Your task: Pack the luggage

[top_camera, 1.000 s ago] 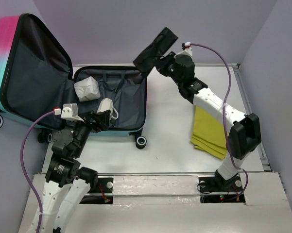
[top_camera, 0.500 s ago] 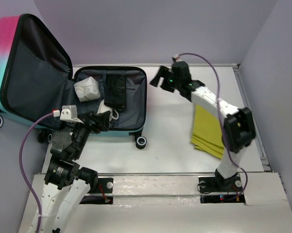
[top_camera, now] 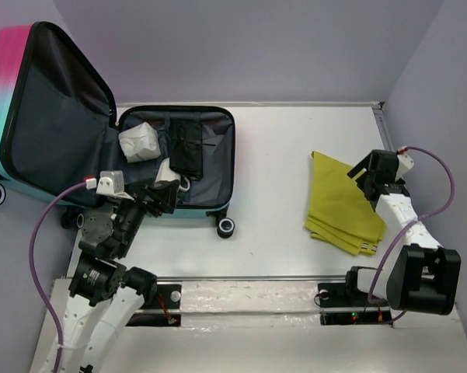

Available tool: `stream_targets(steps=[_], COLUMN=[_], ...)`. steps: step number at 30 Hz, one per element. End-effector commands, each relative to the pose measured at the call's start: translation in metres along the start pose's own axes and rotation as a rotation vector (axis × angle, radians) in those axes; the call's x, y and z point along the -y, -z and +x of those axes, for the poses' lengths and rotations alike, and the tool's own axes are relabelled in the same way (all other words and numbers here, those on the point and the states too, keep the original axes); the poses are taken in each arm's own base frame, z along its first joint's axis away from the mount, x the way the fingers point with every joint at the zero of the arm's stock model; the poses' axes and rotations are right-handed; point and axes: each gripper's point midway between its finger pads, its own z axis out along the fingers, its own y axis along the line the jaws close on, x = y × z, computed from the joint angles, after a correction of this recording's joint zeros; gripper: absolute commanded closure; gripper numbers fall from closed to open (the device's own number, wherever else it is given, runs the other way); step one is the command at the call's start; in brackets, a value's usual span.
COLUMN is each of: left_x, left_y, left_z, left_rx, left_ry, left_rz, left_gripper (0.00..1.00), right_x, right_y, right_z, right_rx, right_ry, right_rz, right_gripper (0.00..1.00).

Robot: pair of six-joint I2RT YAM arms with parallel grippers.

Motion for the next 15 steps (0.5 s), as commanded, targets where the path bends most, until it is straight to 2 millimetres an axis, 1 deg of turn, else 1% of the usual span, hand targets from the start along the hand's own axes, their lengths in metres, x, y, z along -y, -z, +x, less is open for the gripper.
stream_targets(steps=[1, 2, 4, 6, 9, 10, 11, 12, 13, 14, 15], left_x=[0.013, 0.014, 0.021, 0.024, 0.027, 0.028, 0.029, 0.030, 0.031, 0.031, 0.032], left_y=[0.001, 0.001, 0.002, 0.004, 0.007, 0.007, 0.008, 0.009, 0.009, 0.010, 0.011], left_z=[-0.013, -0.013, -0.010, -0.012, -0.013, -0.014, -0.013, -0.014, -0.013, -0.013, -0.014], left_rx=[0.044, 0.045, 0.030, 0.037, 0.042, 0.043, 0.043, 0.044, 0.043, 0.043, 0.045], left_ry=[-0.011, -0.010, -0.010, -0.012, -0.011, -0.012, -0.011, -0.011, -0.010, -0.009, -0.008], left_rz=[0.057, 0.060, 0.100, 0.113, 0.129, 0.131, 0.134, 0.138, 0.144, 0.148, 0.150], left_gripper=[0.01, 0.01, 0.01, 0.01, 0.01, 0.01, 0.01, 0.01, 0.01, 0.01, 0.01], right_x=[0.073, 0.100, 0.117, 0.129, 0.127, 0.126, 0.119, 0.117, 0.119, 0.115, 0.100], right_y=[-0.016, -0.019, -0.019, -0.018, -0.025, -0.030, -0.034, -0.037, -0.044, -0.046, -0.050], right_z=[-0.005, -0.006, -0.003, -0.002, 0.011, 0.020, 0.027, 0.032, 0.041, 0.047, 0.054], right_rx=[0.047, 0.040, 0.018, 0.015, -0.041, -0.083, -0.120, -0.143, -0.176, -0.209, -0.254], right_ry=[-0.062, -0.126, -0.175, -0.186, -0.184, -0.202, -0.212, -0.219, -0.232, -0.234, -0.245], right_rz=[0.255, 0.319, 0.332, 0.345, 0.334, 0.324, 0.290, 0.278, 0.280, 0.261, 0.185], right_gripper=[0.10, 0.10, 0.10, 0.10, 0.10, 0.11, 0.11, 0.11, 0.11, 0.12, 0.16])
